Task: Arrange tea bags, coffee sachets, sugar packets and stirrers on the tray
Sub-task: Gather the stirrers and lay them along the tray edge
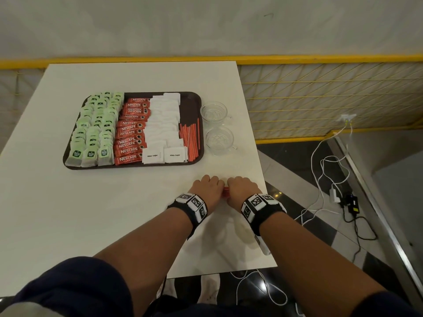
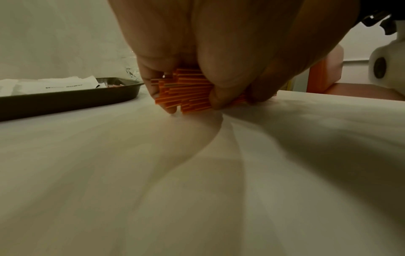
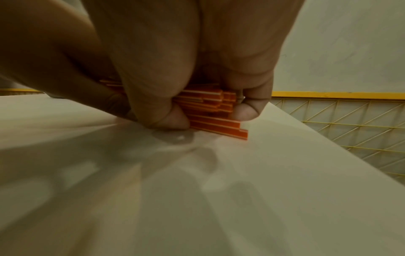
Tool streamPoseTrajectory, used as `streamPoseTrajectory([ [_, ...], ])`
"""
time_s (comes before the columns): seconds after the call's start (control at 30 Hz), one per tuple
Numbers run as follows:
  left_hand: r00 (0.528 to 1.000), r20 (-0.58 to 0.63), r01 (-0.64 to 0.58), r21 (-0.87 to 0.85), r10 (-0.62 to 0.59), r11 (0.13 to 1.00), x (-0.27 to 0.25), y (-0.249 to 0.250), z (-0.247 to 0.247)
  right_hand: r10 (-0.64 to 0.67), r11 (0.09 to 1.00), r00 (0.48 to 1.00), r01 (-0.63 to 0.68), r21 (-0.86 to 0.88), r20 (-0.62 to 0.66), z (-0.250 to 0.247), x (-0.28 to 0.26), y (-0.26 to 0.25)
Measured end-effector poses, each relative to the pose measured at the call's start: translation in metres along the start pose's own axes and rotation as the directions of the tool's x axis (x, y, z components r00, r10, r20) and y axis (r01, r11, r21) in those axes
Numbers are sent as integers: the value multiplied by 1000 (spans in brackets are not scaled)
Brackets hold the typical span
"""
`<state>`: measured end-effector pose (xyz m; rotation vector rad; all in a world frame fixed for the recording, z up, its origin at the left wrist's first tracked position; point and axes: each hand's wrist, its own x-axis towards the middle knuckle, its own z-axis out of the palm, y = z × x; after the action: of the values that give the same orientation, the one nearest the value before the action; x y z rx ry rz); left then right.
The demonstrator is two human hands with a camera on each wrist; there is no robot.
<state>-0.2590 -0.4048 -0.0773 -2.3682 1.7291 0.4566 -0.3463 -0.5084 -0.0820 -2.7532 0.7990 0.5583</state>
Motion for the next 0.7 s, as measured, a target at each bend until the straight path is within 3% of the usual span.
streamPoseTrajectory([
  [0.53,1000,11,2,-6,-2,1000,-13,1,9,-89,996,996,90,-11,3,2,-16,-2],
  [0.63,1000,28,-3,-57,5,998,-16,-3,4,-114,993,993,113,21,26,-8,-17,1],
  [0.7,997,72,9,-185,4,983,-19,-8,-2,-102,990,994,98,99,36,-16,-17,6],
])
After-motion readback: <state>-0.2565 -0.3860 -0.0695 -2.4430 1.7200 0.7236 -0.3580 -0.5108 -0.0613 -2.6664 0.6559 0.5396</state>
